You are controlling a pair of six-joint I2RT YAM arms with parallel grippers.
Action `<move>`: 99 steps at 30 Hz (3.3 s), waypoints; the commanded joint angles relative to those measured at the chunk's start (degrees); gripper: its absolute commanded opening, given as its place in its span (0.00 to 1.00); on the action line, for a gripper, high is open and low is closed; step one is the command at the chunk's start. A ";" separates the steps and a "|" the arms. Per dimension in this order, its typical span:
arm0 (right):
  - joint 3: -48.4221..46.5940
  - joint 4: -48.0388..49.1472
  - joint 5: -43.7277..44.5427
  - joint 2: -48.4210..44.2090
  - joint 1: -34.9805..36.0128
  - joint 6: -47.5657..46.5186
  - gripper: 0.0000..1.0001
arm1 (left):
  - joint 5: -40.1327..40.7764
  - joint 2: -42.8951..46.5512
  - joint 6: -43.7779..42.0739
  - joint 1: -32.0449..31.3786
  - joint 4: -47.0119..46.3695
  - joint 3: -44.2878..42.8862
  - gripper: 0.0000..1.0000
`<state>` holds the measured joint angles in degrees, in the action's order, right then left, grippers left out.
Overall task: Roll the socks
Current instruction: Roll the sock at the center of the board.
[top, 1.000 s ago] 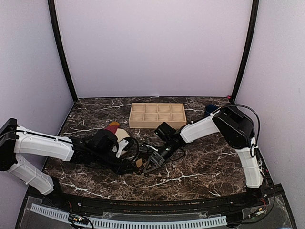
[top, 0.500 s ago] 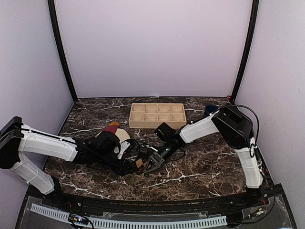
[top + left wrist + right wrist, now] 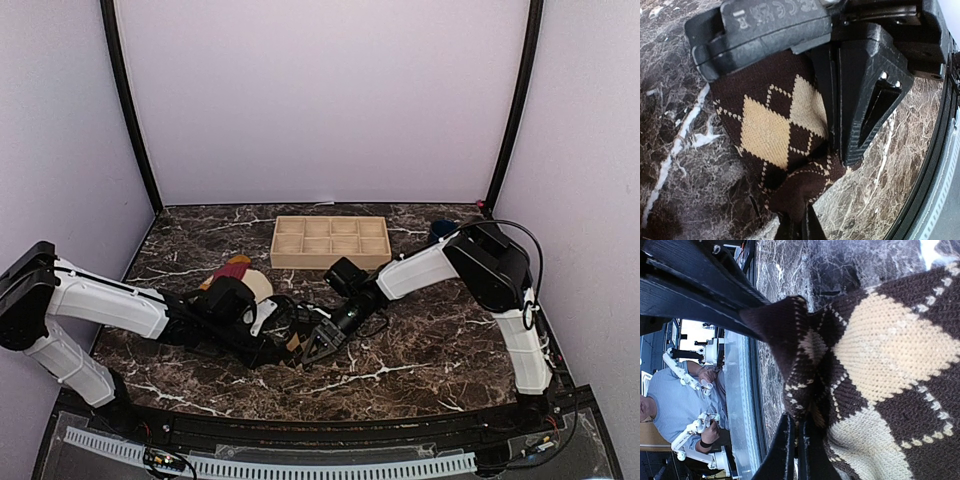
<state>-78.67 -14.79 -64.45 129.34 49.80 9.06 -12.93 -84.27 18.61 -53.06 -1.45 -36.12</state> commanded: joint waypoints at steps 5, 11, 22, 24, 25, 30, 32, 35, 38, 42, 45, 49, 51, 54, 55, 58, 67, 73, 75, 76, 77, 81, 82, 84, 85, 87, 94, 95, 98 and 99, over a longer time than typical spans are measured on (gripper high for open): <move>-0.94 -1.62 4.79 0.27 -0.58 -1.32 0.06 | 0.31 -3.00 0.94 -0.29 2.64 -2.04 0.00; 1.93 1.29 8.84 -1.48 -0.58 0.29 0.19 | 1.30 -5.45 2.47 -0.29 5.92 -4.05 0.00; 9.17 11.22 12.33 -4.70 -1.08 7.29 0.26 | 1.43 -8.87 3.14 -0.29 9.88 -7.19 0.00; 10.61 13.25 12.85 -5.28 -1.49 8.92 0.26 | 1.12 -9.19 3.28 -0.29 10.11 -7.28 0.00; 11.25 14.12 12.99 -5.52 -1.69 9.56 0.26 | 1.07 -9.35 3.27 -0.29 10.26 -7.37 0.00; 14.55 17.79 13.29 -5.89 -2.91 12.59 0.26 | 0.68 -9.66 3.52 -0.21 10.33 -7.56 0.00; 15.43 19.39 13.23 -6.23 -3.29 13.70 0.27 | 0.46 -9.60 3.48 -0.20 10.25 -7.56 0.00; 16.97 22.60 12.95 -6.82 -3.80 15.89 0.27 | 0.37 -9.75 3.56 -0.16 10.24 -7.48 0.00; 18.39 24.87 12.93 -7.35 -4.29 17.42 0.27 | -0.16 -9.98 3.71 0.03 10.03 -7.39 0.00; 20.75 28.15 13.60 -8.55 -4.90 19.52 0.27 | -0.84 -10.51 3.80 0.36 9.98 -7.51 0.00; 22.87 29.45 15.90 -10.40 -5.15 19.80 0.27 | -1.40 -10.94 3.89 0.66 10.11 -7.74 0.00; 25.89 28.62 22.50 -14.61 -5.03 16.29 0.27 | -2.47 -11.67 4.17 1.26 10.23 -8.26 0.00; 27.53 28.26 26.84 -17.78 -4.59 13.93 0.27 | -3.28 -12.12 4.18 1.71 10.39 -8.50 0.00; 29.38 27.28 35.03 -21.62 -2.82 9.35 0.27 | -4.82 -12.71 4.16 2.37 10.65 -8.85 0.00; 29.90 27.05 38.11 -22.68 -1.80 8.11 0.27 | -5.48 -12.96 4.19 2.69 10.94 -9.02 0.00; 31.68 27.34 46.26 -25.61 0.71 4.82 0.27 | -6.97 -13.60 3.89 3.65 11.65 -9.51 0.00; 36.58 31.31 70.20 -33.83 12.90 -8.92 0.27 | -11.50 -14.85 2.23 6.20 14.10 -10.46 0.00; 34.24 28.93 74.91 -33.84 18.55 -15.10 0.35 | -14.56 -15.90 1.49 7.26 15.13 -11.12 0.00; 32.47 27.31 75.42 -32.23 20.07 -16.96 0.37 | -15.19 -16.31 1.05 7.35 15.66 -11.45 0.00; 31.66 26.49 75.77 -31.48 20.82 -18.19 0.38 | -15.38 -16.48 0.98 7.35 15.84 -11.62 0.00; 30.75 25.84 76.11 -30.63 21.52 -19.00 0.38 | -15.53 -16.60 0.77 7.35 16.12 -11.83 0.00; 28.19 24.74 77.54 -28.33 23.90 -21.80 0.40 | -16.06 -17.07 -0.17 7.52 17.13 -12.45 0.00; 27.68 24.69 77.61 -27.89 24.15 -22.36 0.41 | -16.10 -17.13 -0.33 7.57 17.38 -12.60 0.00; 26.52 24.08 77.67 -26.99 24.50 -23.11 0.41 | -16.45 -17.34 -0.66 7.74 17.76 -12.79 0.00; 26.00 23.55 77.61 -26.56 24.66 -23.45 0.41 | -16.55 -17.41 -0.77 7.79 17.92 -12.83 0.00; 25.29 22.95 77.70 -25.81 24.75 -24.00 0.41 | -16.89 -17.58 -1.04 7.88 18.13 -13.01 0.00; 23.91 22.10 78.71 -23.61 24.87 -25.69 0.42 | -17.76 -17.99 -1.62 8.06 18.44 -13.36 0.00; 23.77 22.01 78.84 -23.39 24.89 -25.94 0.42 | -17.87 -17.95 -1.64 8.06 18.42 -13.36 0.00; 23.46 22.00 79.03 -22.94 24.87 -26.52 0.41 | -18.26 -17.95 -1.77 8.06 18.49 -13.42 0.00; 23.41 21.97 79.03 -22.75 24.82 -26.73 0.41 | -18.27 -18.02 -1.86 8.06 18.57 -13.39 0.00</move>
<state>-53.67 7.03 13.43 105.67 74.28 -16.08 -32.25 -100.33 18.06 -44.93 10.79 -50.33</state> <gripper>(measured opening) 0.414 0.024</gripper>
